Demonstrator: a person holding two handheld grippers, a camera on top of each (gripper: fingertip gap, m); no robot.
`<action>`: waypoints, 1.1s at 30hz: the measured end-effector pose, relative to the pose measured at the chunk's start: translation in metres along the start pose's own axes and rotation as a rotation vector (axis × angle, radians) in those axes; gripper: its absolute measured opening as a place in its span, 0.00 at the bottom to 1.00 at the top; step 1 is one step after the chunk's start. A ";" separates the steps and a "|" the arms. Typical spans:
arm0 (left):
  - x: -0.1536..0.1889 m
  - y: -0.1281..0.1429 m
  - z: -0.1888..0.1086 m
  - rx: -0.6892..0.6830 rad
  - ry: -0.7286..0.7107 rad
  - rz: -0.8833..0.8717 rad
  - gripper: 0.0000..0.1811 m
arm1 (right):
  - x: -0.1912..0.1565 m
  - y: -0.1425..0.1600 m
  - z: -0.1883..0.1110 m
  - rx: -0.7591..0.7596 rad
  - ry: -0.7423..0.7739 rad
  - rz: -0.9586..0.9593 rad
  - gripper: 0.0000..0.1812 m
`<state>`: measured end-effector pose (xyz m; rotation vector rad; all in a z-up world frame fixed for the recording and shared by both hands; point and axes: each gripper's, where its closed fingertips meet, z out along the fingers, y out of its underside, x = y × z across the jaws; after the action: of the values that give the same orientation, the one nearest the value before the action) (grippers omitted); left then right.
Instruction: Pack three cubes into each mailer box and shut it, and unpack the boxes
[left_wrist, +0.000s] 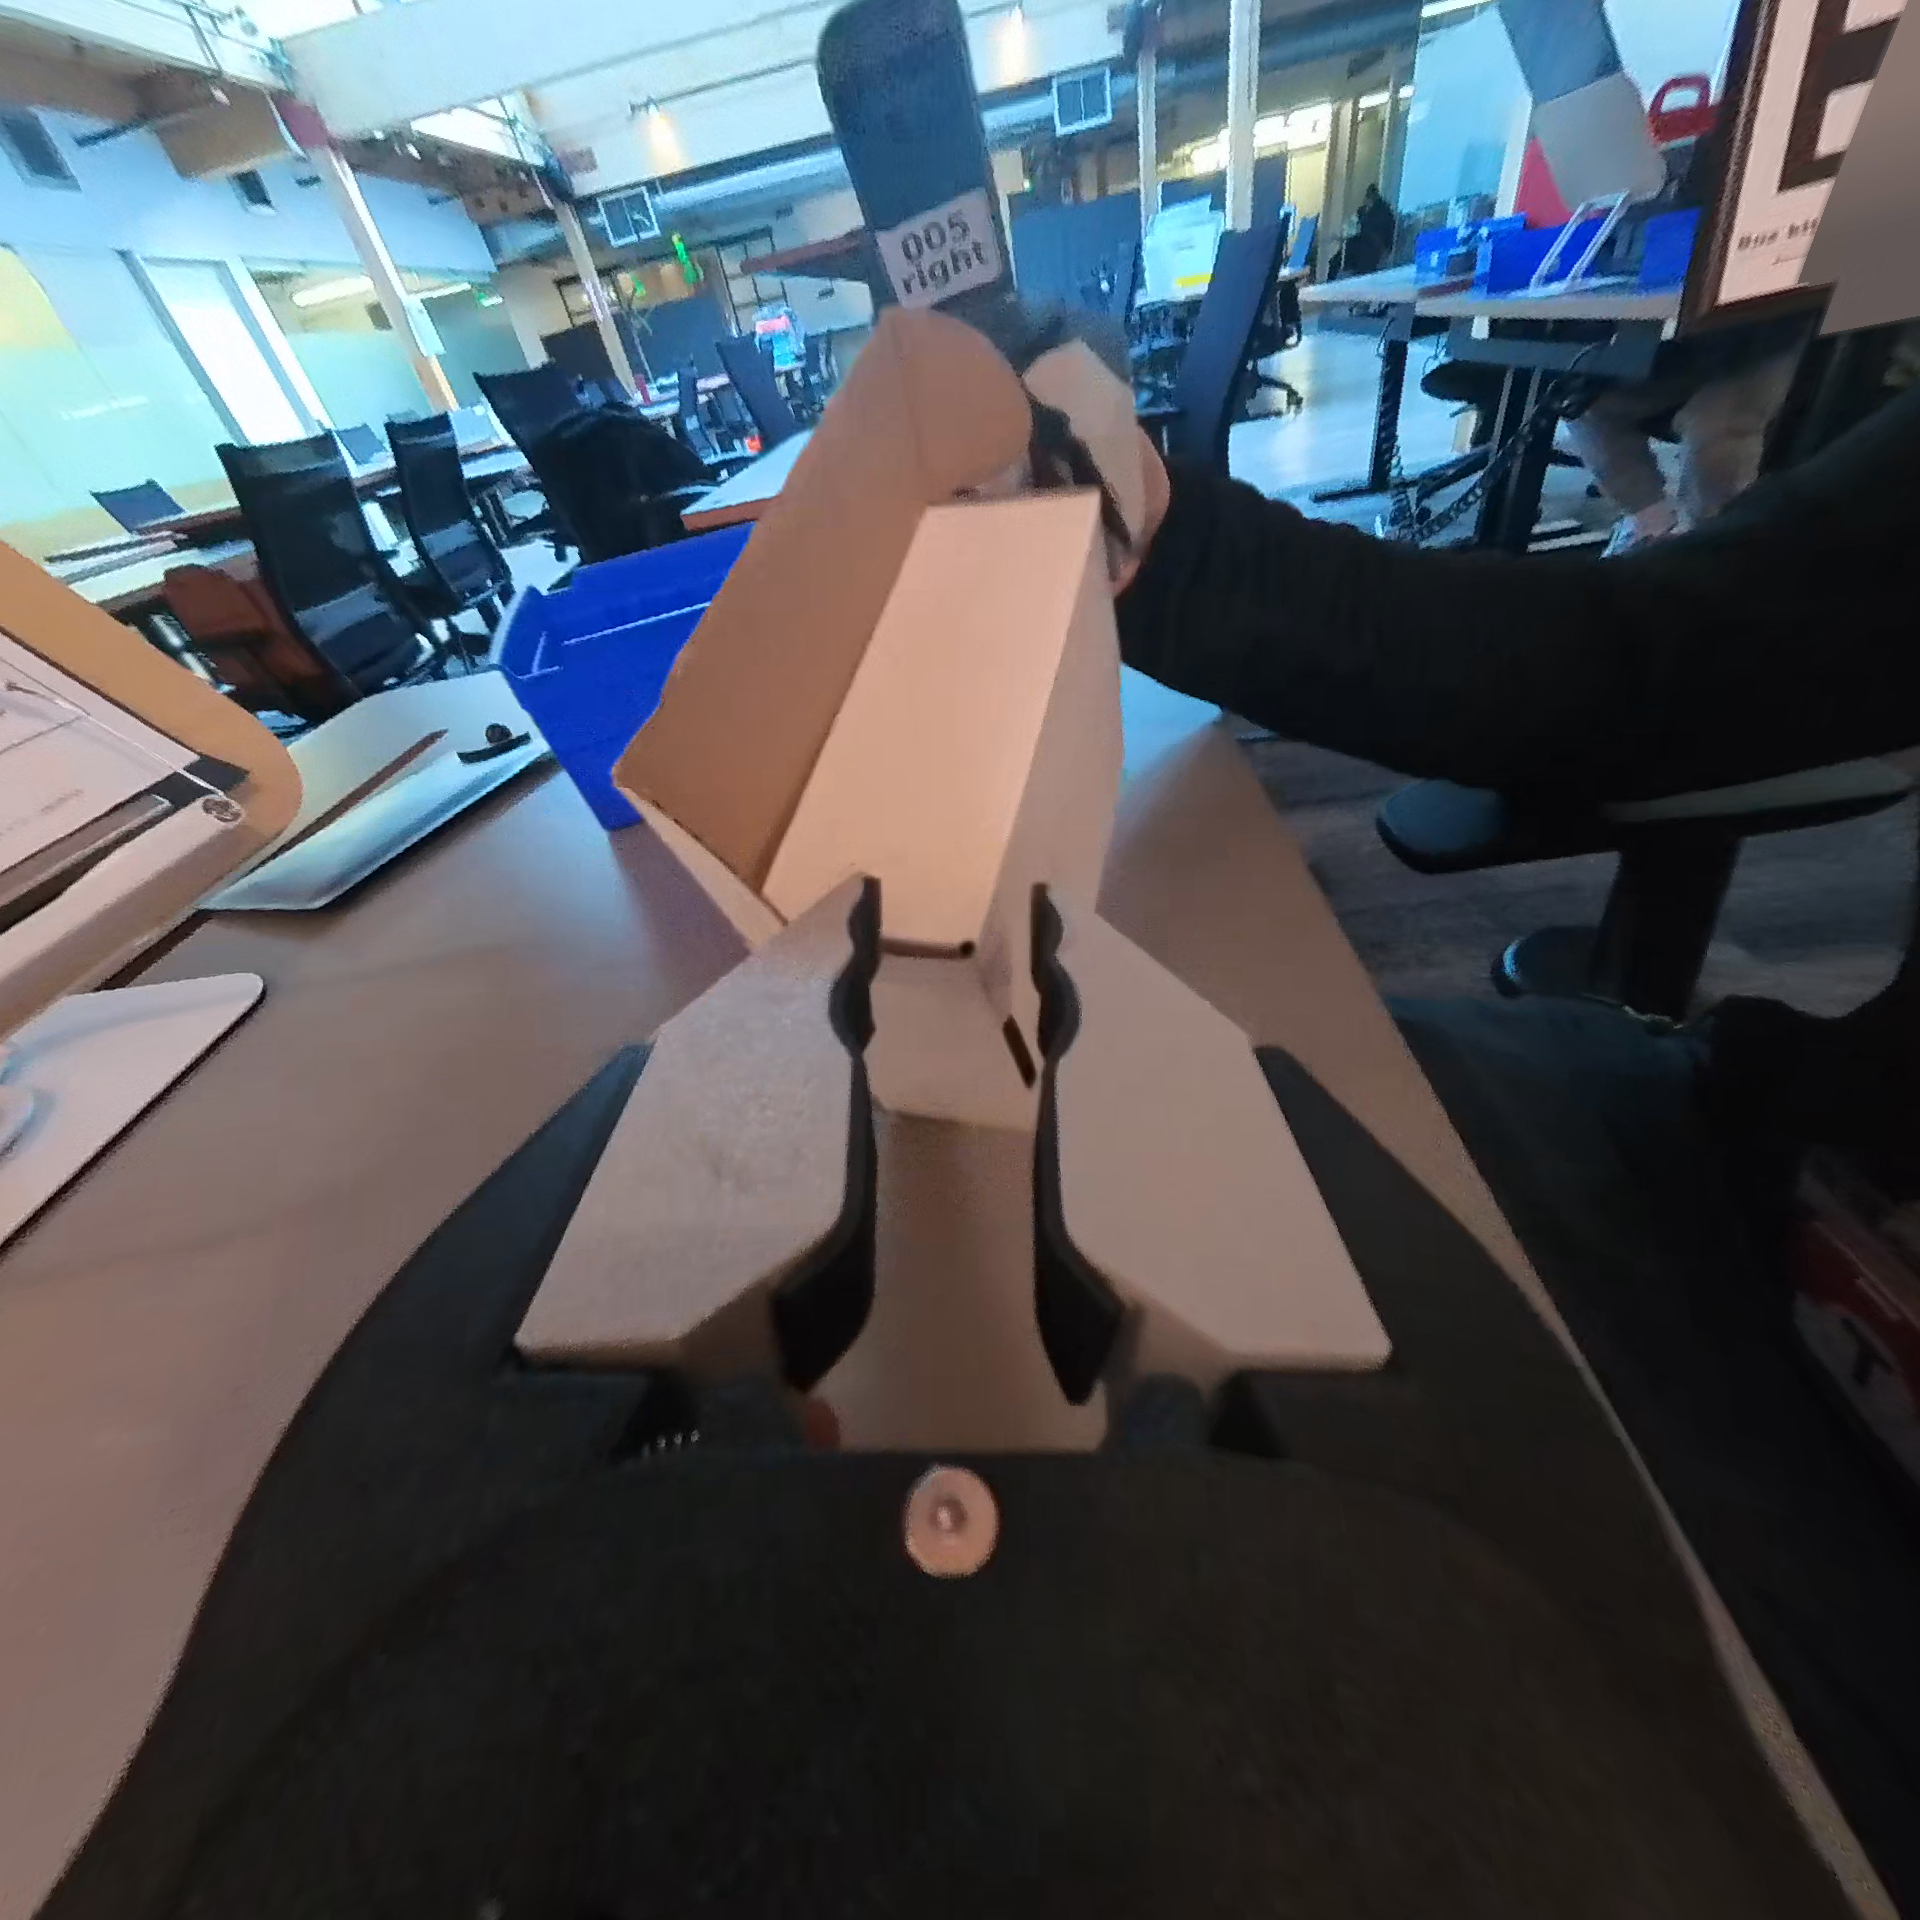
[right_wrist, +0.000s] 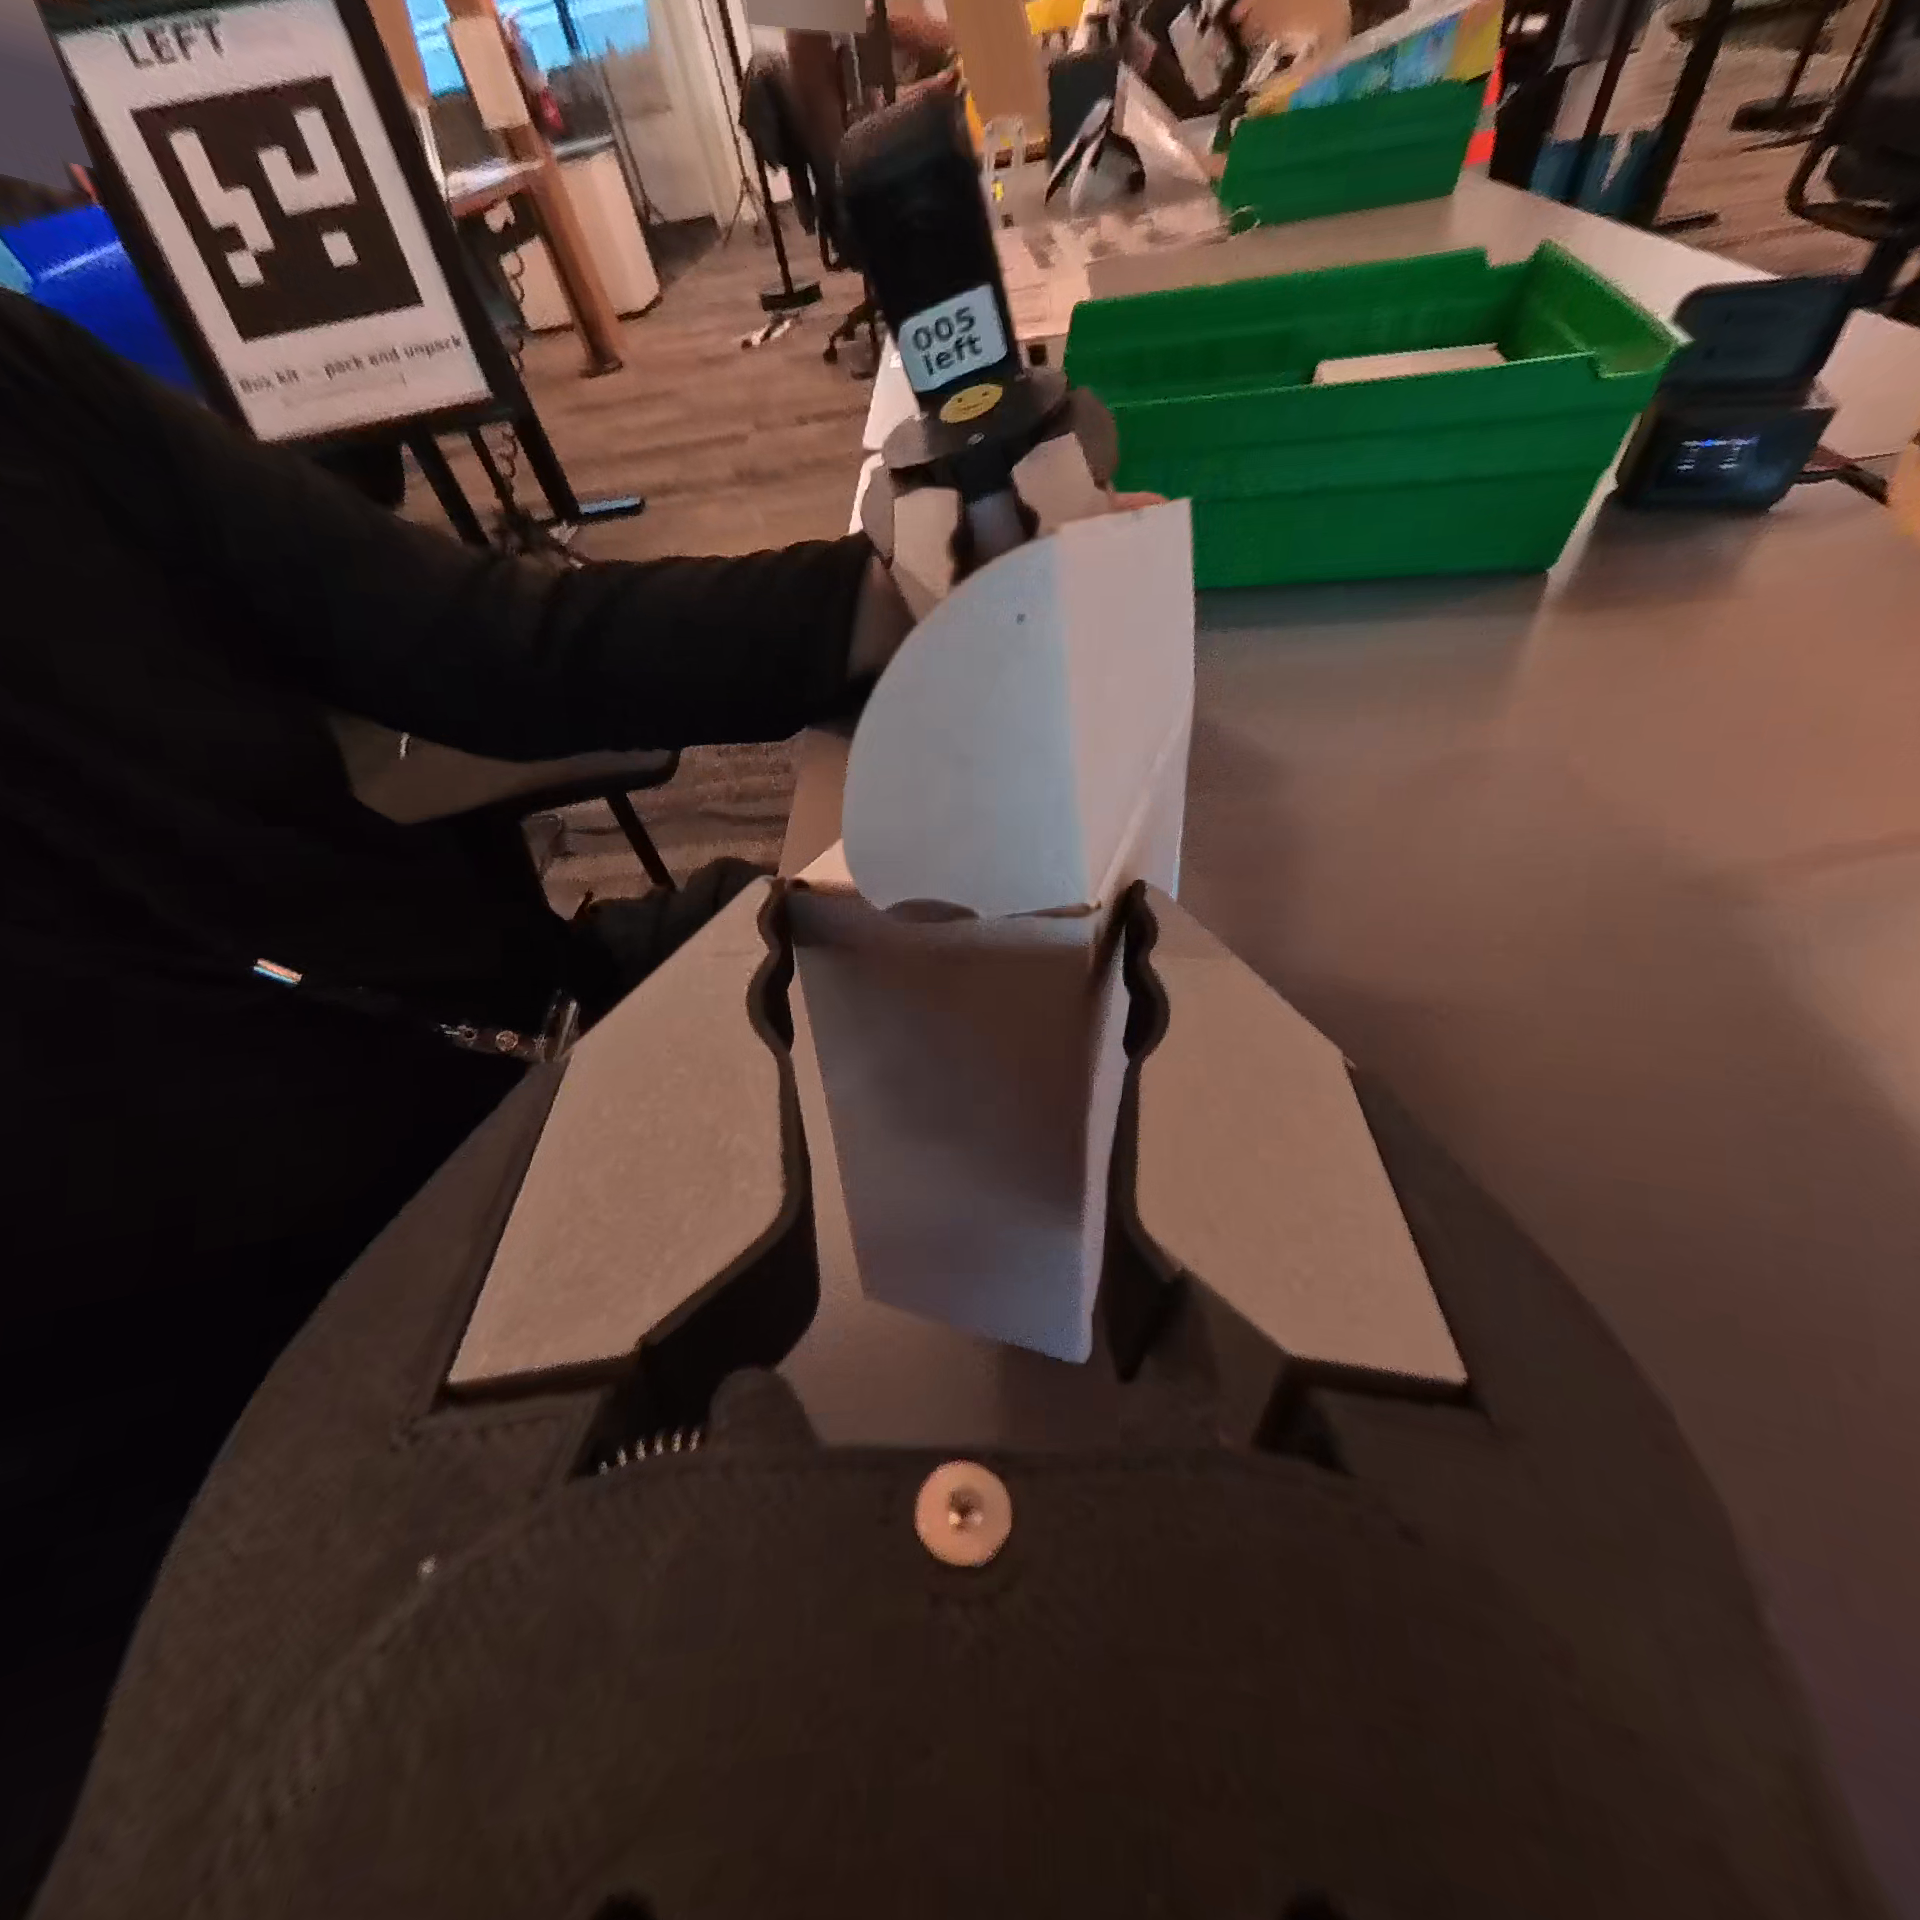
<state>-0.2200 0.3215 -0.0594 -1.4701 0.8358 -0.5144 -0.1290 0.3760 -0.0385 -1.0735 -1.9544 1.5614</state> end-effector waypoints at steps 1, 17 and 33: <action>0.001 0.001 0.001 -0.004 0.004 0.008 0.16 | 0.002 0.001 -0.004 0.005 0.009 0.010 0.34; -0.023 0.028 0.006 -0.103 -0.110 -0.021 0.18 | 0.006 0.015 -0.046 -0.114 0.194 0.004 0.34; 0.011 0.032 0.025 -0.153 0.065 -0.105 0.36 | 0.010 0.030 -0.043 -0.211 0.237 -0.041 0.29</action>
<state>-0.2003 0.3316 -0.0950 -1.6513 0.8681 -0.5899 -0.0950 0.4129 -0.0567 -1.2323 -1.9930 1.1655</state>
